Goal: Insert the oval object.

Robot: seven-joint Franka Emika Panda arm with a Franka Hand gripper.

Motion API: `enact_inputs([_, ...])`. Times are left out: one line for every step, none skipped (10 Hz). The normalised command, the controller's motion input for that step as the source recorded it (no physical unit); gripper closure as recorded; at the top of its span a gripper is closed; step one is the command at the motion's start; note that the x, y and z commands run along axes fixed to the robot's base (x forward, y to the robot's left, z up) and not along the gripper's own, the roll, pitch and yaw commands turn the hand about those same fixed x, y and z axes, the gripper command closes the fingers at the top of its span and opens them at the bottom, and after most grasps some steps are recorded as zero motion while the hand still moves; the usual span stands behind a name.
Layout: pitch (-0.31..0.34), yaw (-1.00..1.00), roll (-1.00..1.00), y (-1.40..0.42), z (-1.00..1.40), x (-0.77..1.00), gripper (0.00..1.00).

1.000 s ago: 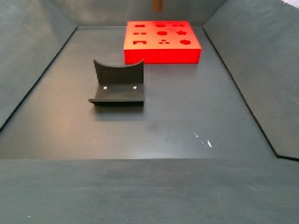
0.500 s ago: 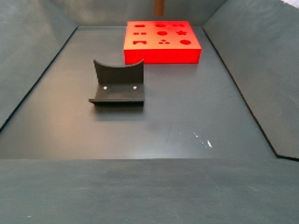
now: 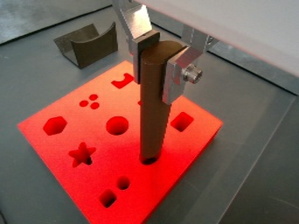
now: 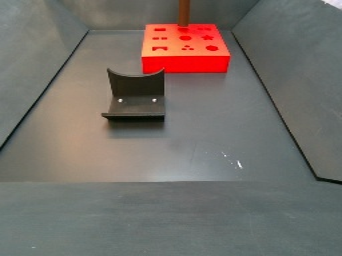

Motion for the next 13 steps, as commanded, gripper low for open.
enact_inputs([0.000, 0.02, 0.04, -0.05, -0.23, 0.02, 1.00])
enact_inputs([0.000, 0.00, 0.00, -0.09, -0.23, 0.08, 1.00])
enact_inputs([0.000, 0.00, 0.00, -0.09, -0.22, 0.15, 1.00])
enact_inputs([0.013, 0.00, 0.05, -0.05, -0.23, 0.18, 1.00])
enact_inputs([0.027, 0.01, 0.08, -0.01, -0.23, 0.18, 1.00])
enact_inputs([0.027, 0.06, 0.07, 0.00, -0.21, 0.13, 1.00])
enact_inputs([0.004, 0.05, 0.00, 0.15, -0.14, 0.00, 1.00])
enact_inputs([0.000, 0.01, -0.06, 0.16, -0.03, -0.25, 1.00])
enact_inputs([0.000, 0.03, -0.01, 0.00, 0.00, -0.14, 1.00])
enact_inputs([-0.003, 0.21, 0.00, -0.03, -0.01, -0.10, 1.00])
enact_inputs([0.000, 0.25, 0.01, -0.06, 0.00, 0.00, 1.00])
enact_inputs([0.000, 0.09, 0.00, 0.00, -0.06, -0.03, 1.00])
enact_inputs([0.000, 0.17, 0.00, 0.00, -0.13, 0.00, 1.00])
